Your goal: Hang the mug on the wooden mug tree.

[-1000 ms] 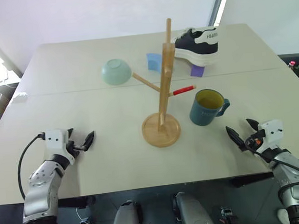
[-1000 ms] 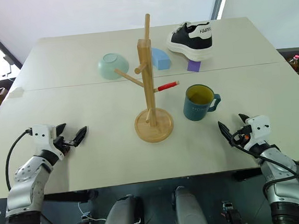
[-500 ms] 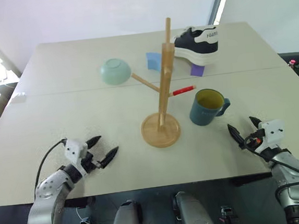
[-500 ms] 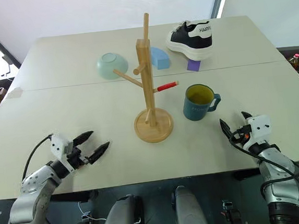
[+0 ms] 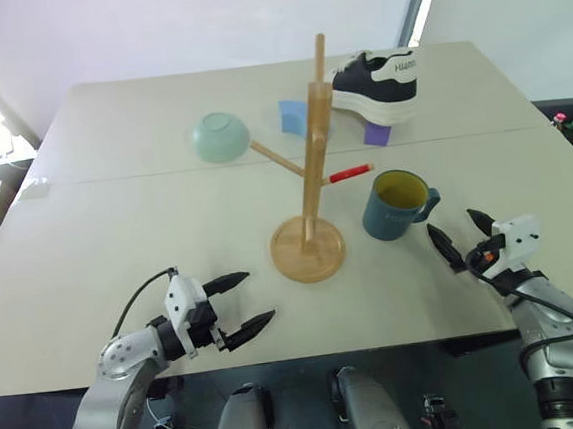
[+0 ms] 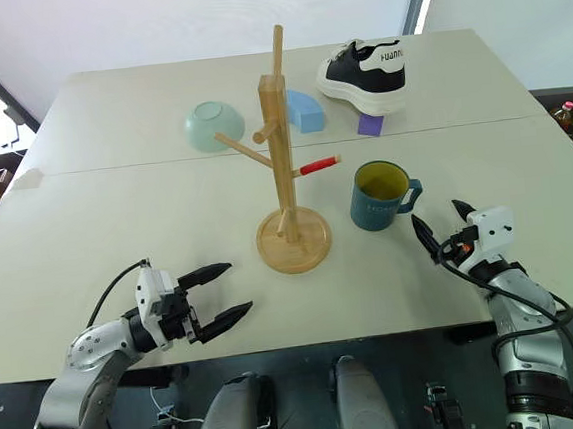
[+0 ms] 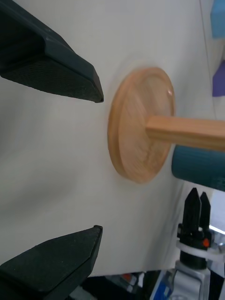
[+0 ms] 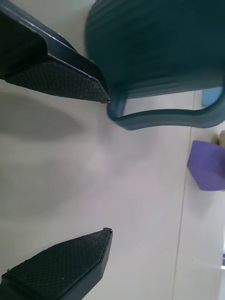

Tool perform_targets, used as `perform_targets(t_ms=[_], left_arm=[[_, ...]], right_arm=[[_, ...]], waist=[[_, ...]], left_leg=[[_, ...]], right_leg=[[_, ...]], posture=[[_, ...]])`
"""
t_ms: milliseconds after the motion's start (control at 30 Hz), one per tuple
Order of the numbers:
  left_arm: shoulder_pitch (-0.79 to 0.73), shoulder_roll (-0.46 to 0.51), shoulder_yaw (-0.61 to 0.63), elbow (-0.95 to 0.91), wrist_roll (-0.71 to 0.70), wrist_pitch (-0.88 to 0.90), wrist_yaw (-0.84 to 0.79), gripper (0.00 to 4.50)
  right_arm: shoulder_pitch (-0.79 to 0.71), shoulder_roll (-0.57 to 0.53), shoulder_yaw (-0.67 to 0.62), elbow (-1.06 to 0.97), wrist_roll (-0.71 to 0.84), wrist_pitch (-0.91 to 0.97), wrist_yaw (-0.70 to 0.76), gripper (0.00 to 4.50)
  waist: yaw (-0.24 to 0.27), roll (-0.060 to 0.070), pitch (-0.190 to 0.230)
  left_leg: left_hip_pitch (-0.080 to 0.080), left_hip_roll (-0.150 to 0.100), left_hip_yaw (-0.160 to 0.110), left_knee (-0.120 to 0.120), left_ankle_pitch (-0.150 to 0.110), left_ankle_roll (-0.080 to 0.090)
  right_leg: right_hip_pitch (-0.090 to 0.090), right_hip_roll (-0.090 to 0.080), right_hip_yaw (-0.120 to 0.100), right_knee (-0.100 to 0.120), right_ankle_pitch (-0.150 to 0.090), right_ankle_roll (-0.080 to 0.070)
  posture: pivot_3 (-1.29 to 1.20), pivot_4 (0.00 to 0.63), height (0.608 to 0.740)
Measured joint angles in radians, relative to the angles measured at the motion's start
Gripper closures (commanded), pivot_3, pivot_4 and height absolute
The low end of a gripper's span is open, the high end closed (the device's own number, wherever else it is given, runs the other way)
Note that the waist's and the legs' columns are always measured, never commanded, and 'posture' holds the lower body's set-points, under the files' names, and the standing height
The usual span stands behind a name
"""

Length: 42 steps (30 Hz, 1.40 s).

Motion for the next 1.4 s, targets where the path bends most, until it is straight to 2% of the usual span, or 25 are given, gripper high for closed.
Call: perform_targets(t_ms=[267,733,833,933,967,1067,1233,1400], left_arm=[[-0.016,-0.002,-0.003,0.001,0.001,-0.020,-0.003,0.00],[-0.016,-0.004,-0.006,0.006,0.005,-0.056,-0.004,0.00],[-0.017,-0.004,-0.006,0.008,0.006,-0.060,-0.004,0.00],[-0.017,-0.004,-0.006,0.008,0.011,-0.061,-0.004,0.00],[-0.018,-0.004,-0.006,0.008,0.012,-0.061,-0.003,0.00],[-0.020,-0.004,-0.006,0.008,0.013,-0.059,0.007,0.00],[-0.034,-0.003,-0.006,0.007,0.014,-0.055,0.019,0.00],[-0.038,0.005,-0.003,0.006,0.013,-0.040,0.030,0.00]], right_arm=[[-0.072,0.001,0.013,0.008,0.000,0.019,0.015,0.08],[-0.186,0.020,0.029,0.190,-0.001,0.018,0.043,0.08],[-0.196,0.025,0.035,0.201,0.000,0.018,0.059,0.88],[-0.208,0.036,0.042,0.202,0.009,0.019,0.079,2.41],[-0.210,0.038,0.046,0.202,0.012,0.021,0.086,3.05],[-0.208,0.045,0.051,0.201,0.016,0.027,0.095,4.46],[-0.160,0.040,0.071,0.125,0.007,0.040,0.097,4.46],[-0.024,-0.079,0.149,-0.161,-0.088,0.040,0.137,4.46]], waist=[[0.000,0.000,0.000],[-0.002,0.000,0.000],[-0.002,0.000,0.000],[-0.002,0.000,0.000],[-0.002,0.000,0.000],[-0.001,0.000,0.000],[0.000,0.000,0.000],[0.000,0.000,0.000]], left_leg=[[0.001,0.001,0.000,0.001,0.000,0.000],[0.002,0.001,0.000,0.002,0.000,0.000],[0.003,0.001,0.000,0.002,0.000,0.000],[0.003,0.001,0.000,0.002,0.000,0.000],[0.003,0.001,0.000,0.002,0.000,0.000],[0.003,0.001,0.000,0.003,0.000,0.000],[0.003,0.002,0.000,0.003,0.000,0.000],[0.002,0.001,0.000,0.003,0.000,0.000]], right_leg=[[0.001,0.007,0.002,0.001,0.000,0.001],[0.002,0.010,0.002,0.003,0.000,0.001],[0.002,0.010,0.002,0.004,0.000,0.001],[0.002,0.010,0.002,0.004,0.000,0.001],[0.002,0.010,0.002,0.004,0.000,0.001],[0.002,0.010,0.003,0.004,0.000,0.001],[0.002,0.010,0.003,0.005,0.000,0.001],[0.002,0.010,0.003,0.005,0.000,0.001]], posture=[[0.00,0.150,0.740],[0.00,0.150,0.740],[0.00,0.150,0.740],[0.00,0.150,0.740],[0.00,0.150,0.740],[0.00,0.150,0.740],[0.00,0.150,0.740],[0.00,0.150,0.740]])
